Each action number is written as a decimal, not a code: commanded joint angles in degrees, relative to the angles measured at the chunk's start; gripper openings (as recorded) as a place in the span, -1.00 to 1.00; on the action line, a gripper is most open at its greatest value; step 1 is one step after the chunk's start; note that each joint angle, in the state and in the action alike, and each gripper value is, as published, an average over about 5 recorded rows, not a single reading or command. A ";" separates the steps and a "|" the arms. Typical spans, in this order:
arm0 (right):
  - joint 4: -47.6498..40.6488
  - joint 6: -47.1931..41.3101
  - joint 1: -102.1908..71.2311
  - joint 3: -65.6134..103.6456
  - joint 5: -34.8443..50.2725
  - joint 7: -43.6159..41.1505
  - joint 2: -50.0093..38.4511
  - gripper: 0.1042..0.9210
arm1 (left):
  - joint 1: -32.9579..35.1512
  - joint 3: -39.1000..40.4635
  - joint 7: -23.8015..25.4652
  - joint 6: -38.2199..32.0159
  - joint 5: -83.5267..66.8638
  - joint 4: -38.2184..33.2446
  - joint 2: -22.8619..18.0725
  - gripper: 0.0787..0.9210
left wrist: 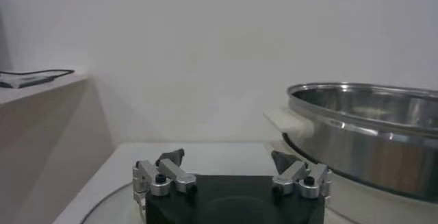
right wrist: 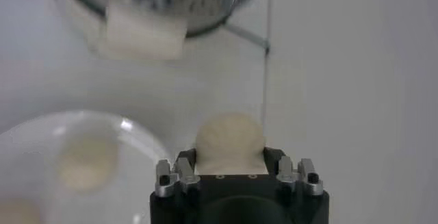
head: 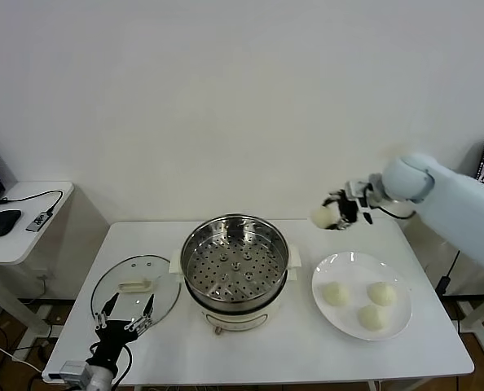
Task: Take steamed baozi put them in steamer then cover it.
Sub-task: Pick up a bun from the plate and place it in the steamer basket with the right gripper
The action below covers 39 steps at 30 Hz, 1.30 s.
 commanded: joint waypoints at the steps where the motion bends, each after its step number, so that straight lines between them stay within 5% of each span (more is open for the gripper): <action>1: -0.99 7.45 12.54 -14.08 7.28 2.08 12.14 0.24 | 0.30 -0.19 0.13 0.12 -0.34 0.19 0.66 0.77; 9: -8.26 19.80 11.55 -17.42 3.21 2.08 22.79 0.24 | 0.14 -0.35 0.16 0.14 -0.43 0.15 0.28 0.77; 18: -14.75 30.08 7.02 -18.93 -12.47 2.36 27.81 0.26 | 0.39 -1.13 0.26 0.13 -0.60 0.40 -0.04 0.77; 39: -23.94 37.00 0.45 -16.61 -24.57 6.32 33.37 0.28 | 0.10 -1.67 0.33 0.04 -0.62 -0.20 0.15 0.77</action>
